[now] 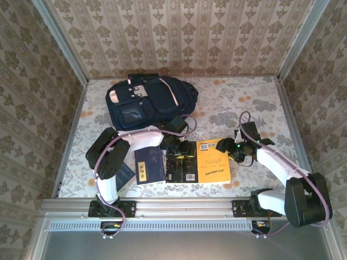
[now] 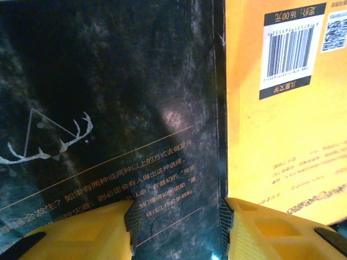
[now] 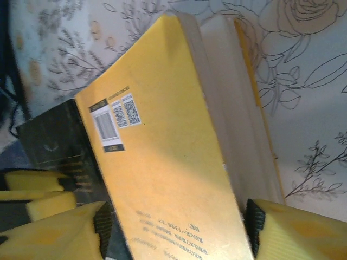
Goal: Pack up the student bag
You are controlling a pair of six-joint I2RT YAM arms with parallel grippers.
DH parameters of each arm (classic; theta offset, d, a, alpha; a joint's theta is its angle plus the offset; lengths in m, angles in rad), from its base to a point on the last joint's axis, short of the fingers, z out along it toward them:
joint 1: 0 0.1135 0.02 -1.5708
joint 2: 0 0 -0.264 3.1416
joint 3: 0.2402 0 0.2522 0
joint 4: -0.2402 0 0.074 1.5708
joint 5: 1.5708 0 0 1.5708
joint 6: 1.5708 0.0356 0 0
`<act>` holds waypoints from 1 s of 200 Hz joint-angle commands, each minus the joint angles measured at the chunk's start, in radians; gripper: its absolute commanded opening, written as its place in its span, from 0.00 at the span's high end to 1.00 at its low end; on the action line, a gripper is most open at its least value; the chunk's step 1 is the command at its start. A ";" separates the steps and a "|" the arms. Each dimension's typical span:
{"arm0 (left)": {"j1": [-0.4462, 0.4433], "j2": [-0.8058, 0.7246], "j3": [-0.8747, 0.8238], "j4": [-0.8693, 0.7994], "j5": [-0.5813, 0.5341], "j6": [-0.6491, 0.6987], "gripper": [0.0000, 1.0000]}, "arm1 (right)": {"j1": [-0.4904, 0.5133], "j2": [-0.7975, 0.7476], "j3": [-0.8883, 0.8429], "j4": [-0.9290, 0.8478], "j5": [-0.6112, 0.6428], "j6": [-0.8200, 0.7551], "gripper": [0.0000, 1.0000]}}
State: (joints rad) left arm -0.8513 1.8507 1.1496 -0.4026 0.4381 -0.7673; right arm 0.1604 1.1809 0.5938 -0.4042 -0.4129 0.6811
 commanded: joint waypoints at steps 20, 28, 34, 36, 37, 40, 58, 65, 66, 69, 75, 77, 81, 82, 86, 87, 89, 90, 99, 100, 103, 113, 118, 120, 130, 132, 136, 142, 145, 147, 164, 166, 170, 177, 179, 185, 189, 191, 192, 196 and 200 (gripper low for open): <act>-0.014 0.025 -0.006 0.020 -0.031 0.023 0.54 | 0.045 -0.031 -0.005 0.019 -0.141 -0.014 0.44; -0.014 0.026 -0.004 0.024 -0.029 0.023 0.55 | 0.045 -0.015 -0.004 0.022 -0.147 -0.015 0.47; -0.014 0.026 -0.003 0.025 -0.028 0.023 0.55 | 0.046 -0.005 -0.006 0.028 -0.155 -0.016 0.51; -0.015 0.027 -0.003 0.027 -0.027 0.022 0.55 | 0.046 -0.001 -0.007 0.030 -0.157 -0.017 0.52; -0.015 0.027 -0.002 0.028 -0.027 0.022 0.55 | 0.046 0.000 -0.006 0.031 -0.156 -0.017 0.52; -0.015 0.026 -0.002 0.028 -0.027 0.022 0.56 | 0.047 0.004 -0.006 0.034 -0.155 -0.017 0.53; -0.018 0.029 0.002 0.023 -0.028 0.025 0.57 | 0.048 0.018 -0.005 0.033 -0.125 -0.020 0.60; -0.017 0.027 0.005 0.020 -0.029 0.026 0.57 | 0.048 0.020 -0.004 0.027 -0.102 -0.023 0.66; -0.017 0.026 0.005 0.020 -0.029 0.026 0.57 | 0.048 0.020 -0.003 0.026 -0.098 -0.024 0.66; -0.018 0.024 0.007 0.019 -0.029 0.028 0.57 | 0.048 0.020 -0.001 0.022 -0.084 -0.024 0.69; -0.017 0.020 0.009 0.015 -0.029 0.029 0.57 | 0.048 0.019 0.001 0.017 -0.063 -0.027 0.74; -0.018 0.019 0.009 0.013 -0.029 0.029 0.57 | 0.048 0.016 0.001 0.017 -0.061 -0.028 0.77; -0.018 0.015 0.012 0.011 -0.028 0.033 0.57 | 0.048 0.014 0.003 0.016 -0.049 -0.032 0.80; -0.017 0.012 0.013 0.010 -0.028 0.033 0.57 | 0.048 0.014 0.003 0.015 -0.047 -0.032 0.80; -0.018 0.009 0.014 0.008 -0.027 0.039 0.56 | 0.048 0.009 0.003 0.013 -0.037 -0.032 0.82; -0.017 0.007 0.014 0.007 -0.026 0.040 0.56 | 0.047 0.008 0.004 0.011 -0.034 -0.032 0.82; -0.017 0.004 0.015 0.005 -0.026 0.042 0.55 | 0.048 0.005 0.003 0.010 -0.028 -0.032 0.85; -0.018 0.003 0.015 0.004 -0.026 0.042 0.55 | 0.047 0.004 0.003 0.009 -0.024 -0.032 0.85; -0.018 -0.013 0.018 -0.004 -0.027 0.049 0.53 | 0.048 -0.009 0.005 -0.004 0.005 -0.031 0.92; -0.017 -0.015 0.019 -0.006 -0.027 0.049 0.52 | 0.048 -0.011 0.005 -0.006 0.008 -0.031 0.93; -0.017 -0.021 0.021 -0.009 -0.028 0.049 0.51 | 0.047 -0.016 0.005 -0.008 0.019 -0.030 0.94; -0.017 -0.039 0.027 -0.020 -0.026 0.058 0.47 | 0.048 -0.038 0.005 -0.020 0.044 -0.027 0.96; -0.014 -0.050 0.028 -0.023 -0.027 0.058 0.45 | 0.048 -0.049 0.007 -0.028 0.058 -0.025 1.00; -0.014 -0.053 0.028 -0.022 -0.026 0.058 0.44 | 0.048 -0.053 0.007 -0.031 0.066 -0.023 1.00; -0.013 -0.077 0.030 -0.022 -0.026 0.057 0.41 | 0.046 -0.079 0.012 -0.047 0.087 -0.018 1.00; -0.012 -0.082 0.031 -0.021 -0.026 0.057 0.40 | 0.047 -0.083 0.012 -0.047 0.088 -0.016 1.00; -0.010 -0.090 0.033 -0.023 -0.026 0.057 0.39 | 0.047 -0.094 0.012 -0.048 0.087 -0.013 1.00; -0.005 -0.101 0.034 -0.022 -0.024 0.056 0.37 | 0.046 -0.111 0.013 -0.044 0.081 -0.005 1.00; -0.004 -0.106 0.035 -0.019 -0.018 0.056 0.36 | 0.045 -0.120 0.013 -0.040 0.075 -0.001 1.00; -0.003 -0.109 0.037 -0.016 -0.014 0.057 0.36 | 0.045 -0.127 0.012 -0.035 0.070 0.002 1.00; 0.007 -0.132 0.038 0.013 0.024 0.056 0.33 | 0.040 -0.177 0.002 0.000 0.013 0.030 1.00; 0.007 -0.134 0.039 0.015 0.027 0.054 0.33 | 0.038 -0.182 0.002 0.001 0.008 0.034 1.00; 0.008 -0.138 0.039 0.021 0.029 0.051 0.32 | 0.037 -0.189 0.003 0.002 -0.003 0.043 1.00; 0.009 -0.141 0.039 0.035 0.039 0.047 0.31 | 0.033 -0.202 0.004 0.010 -0.022 0.058 1.00; 0.010 -0.143 0.039 0.038 0.042 0.044 0.31 | 0.033 -0.206 0.004 0.013 -0.025 0.064 1.00; 0.013 -0.145 0.038 0.058 0.055 0.037 0.31 | 0.031 -0.216 0.002 0.024 -0.043 0.077 1.00; 0.014 -0.145 0.036 0.070 0.065 0.030 0.31 | 0.029 -0.220 0.002 0.031 -0.053 0.088 1.00; 0.014 -0.144 0.035 0.077 0.069 0.028 0.31 | 0.028 -0.221 0.002 0.036 -0.061 0.094 1.00; 0.015 -0.144 0.034 0.080 0.070 0.026 0.30 | 0.028 -0.222 0.001 0.038 -0.065 0.096 1.00; 0.016 -0.143 0.032 0.096 0.080 0.019 0.30 | 0.027 -0.223 0.003 0.047 -0.080 0.107 1.00; 0.018 -0.143 0.029 0.112 0.089 0.011 0.30 | 0.026 -0.225 0.002 0.059 -0.095 0.117 1.00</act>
State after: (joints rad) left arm -0.8440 1.7336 1.1656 -0.3706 0.4625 -0.7292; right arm 0.1947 0.9894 0.5938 -0.4183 -0.3965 0.7174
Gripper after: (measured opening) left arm 0.694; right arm 0.106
